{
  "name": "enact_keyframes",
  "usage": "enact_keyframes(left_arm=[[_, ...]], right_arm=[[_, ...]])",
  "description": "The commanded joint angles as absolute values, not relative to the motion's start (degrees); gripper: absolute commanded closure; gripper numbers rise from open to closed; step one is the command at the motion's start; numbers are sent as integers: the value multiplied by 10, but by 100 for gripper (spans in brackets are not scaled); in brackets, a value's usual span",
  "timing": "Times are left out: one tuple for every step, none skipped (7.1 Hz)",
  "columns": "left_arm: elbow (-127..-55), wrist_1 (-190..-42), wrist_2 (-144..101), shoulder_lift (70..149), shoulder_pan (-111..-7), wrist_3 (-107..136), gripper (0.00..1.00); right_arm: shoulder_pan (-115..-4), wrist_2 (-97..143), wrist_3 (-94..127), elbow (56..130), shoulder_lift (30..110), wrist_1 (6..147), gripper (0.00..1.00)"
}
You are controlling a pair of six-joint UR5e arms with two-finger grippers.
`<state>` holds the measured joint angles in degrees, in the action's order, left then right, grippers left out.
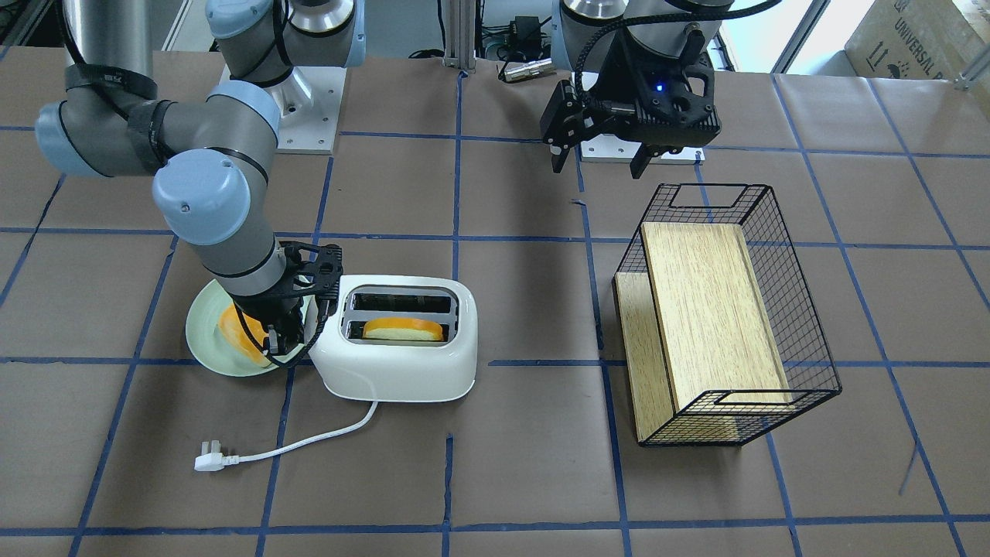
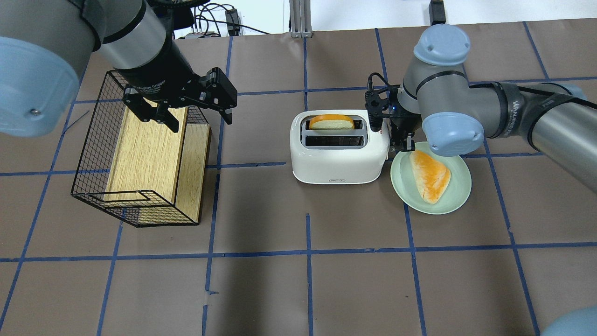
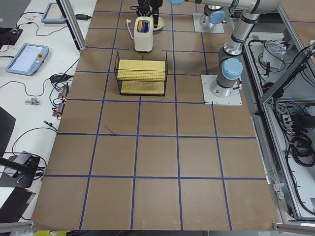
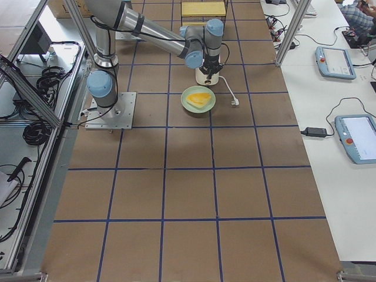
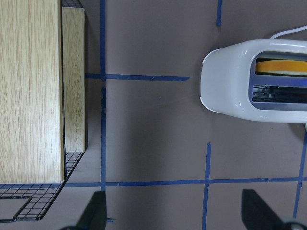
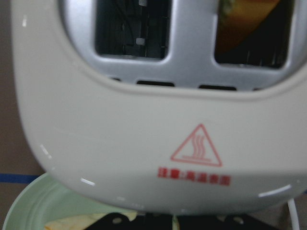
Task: Press toaster with right arm
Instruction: 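Lift the right gripper up and away from the toaster lever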
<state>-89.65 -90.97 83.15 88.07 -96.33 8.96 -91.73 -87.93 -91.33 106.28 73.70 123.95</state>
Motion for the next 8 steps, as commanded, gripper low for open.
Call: enact_keyframes(left_arm=[[-896,-910,831,881,-963,90,0],[-896,-910,831,881,-963,90,0],[-896,-910,831,881,-963,90,0],[-896,-910,831,881,-963,90,0],[-896,-910,831,881,-963,90,0],[-896,-910,831,881,-963,90,0],[-896,-910,831,881,-963,90,0],[-896,-910,831,881,-963,90,0]], right_arm=[[-918,-877,-913,1067,737,1244,84],[-918,-879,-912,1065,738,1244,84],[-918,-883,-909,1064,743,1243,84],[-914,-884,-891,1050,750,1237,84],[-916,-880,-883,1043,764,1230,84],[-918,-879,-845,1043,780,1219,84],[-918,-879,-788,1043,801,1191,84],[-919,-886,-752,1044,825,1180,84]])
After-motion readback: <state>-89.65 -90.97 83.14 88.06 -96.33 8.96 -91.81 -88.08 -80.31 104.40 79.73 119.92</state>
